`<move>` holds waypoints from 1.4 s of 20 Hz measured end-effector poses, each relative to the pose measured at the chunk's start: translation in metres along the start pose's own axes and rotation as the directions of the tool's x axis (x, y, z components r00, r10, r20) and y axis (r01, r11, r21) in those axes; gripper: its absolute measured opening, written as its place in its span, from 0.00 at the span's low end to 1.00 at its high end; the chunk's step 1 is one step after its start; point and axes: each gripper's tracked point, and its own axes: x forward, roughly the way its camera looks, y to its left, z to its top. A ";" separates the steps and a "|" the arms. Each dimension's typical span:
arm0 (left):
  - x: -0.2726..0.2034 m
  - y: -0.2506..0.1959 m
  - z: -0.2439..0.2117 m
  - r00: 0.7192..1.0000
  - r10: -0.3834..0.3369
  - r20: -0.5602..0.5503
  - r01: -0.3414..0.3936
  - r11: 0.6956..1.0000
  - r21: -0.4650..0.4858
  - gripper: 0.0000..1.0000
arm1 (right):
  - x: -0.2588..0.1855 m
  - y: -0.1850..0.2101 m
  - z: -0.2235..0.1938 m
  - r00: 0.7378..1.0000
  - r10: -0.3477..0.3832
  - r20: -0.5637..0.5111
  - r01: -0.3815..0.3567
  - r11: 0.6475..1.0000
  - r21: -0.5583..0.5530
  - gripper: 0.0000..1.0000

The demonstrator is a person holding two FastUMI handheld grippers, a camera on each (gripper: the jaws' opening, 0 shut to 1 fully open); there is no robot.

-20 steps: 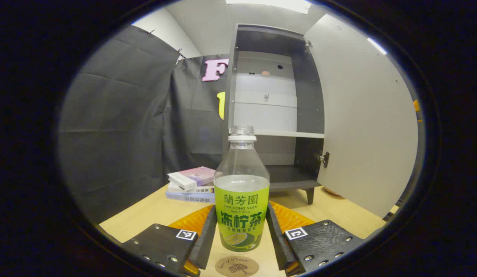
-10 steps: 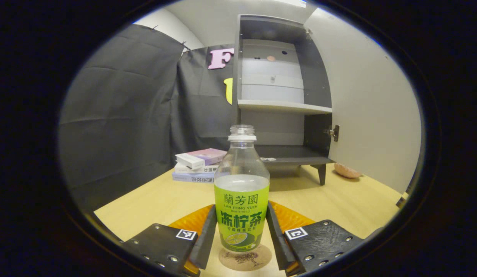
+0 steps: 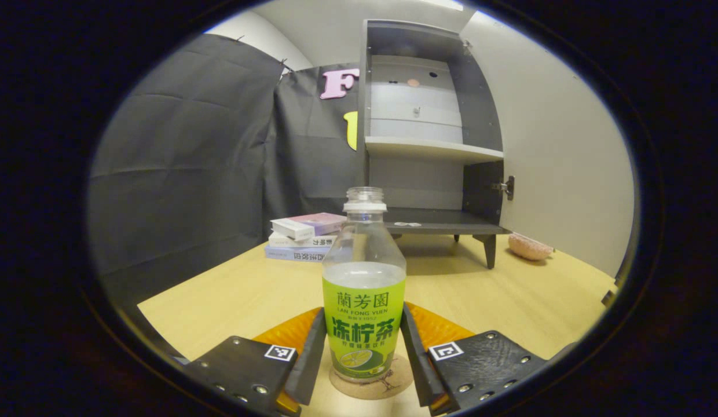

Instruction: Open the cabinet door with the right hand, grasp the bottle in the cabinet with the left hand and place it on the coaster, then close the cabinet door with the right hand.

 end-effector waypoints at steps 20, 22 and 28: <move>-0.066 0.000 0.164 0.991 0.019 0.129 -0.027 0.998 0.056 0.81 | 0.019 -0.028 0.015 0.999 -0.004 0.043 -0.002 0.991 0.134 0.91; -0.074 0.003 0.183 0.990 0.015 0.143 -0.019 0.999 0.031 0.81 | 0.023 -0.024 0.021 0.998 -0.028 0.050 0.022 0.992 0.127 0.95; -0.085 0.046 0.238 0.982 0.032 0.183 -0.029 0.999 -0.022 0.81 | 0.019 -0.014 0.049 0.983 -0.155 0.093 0.151 0.987 0.050 0.95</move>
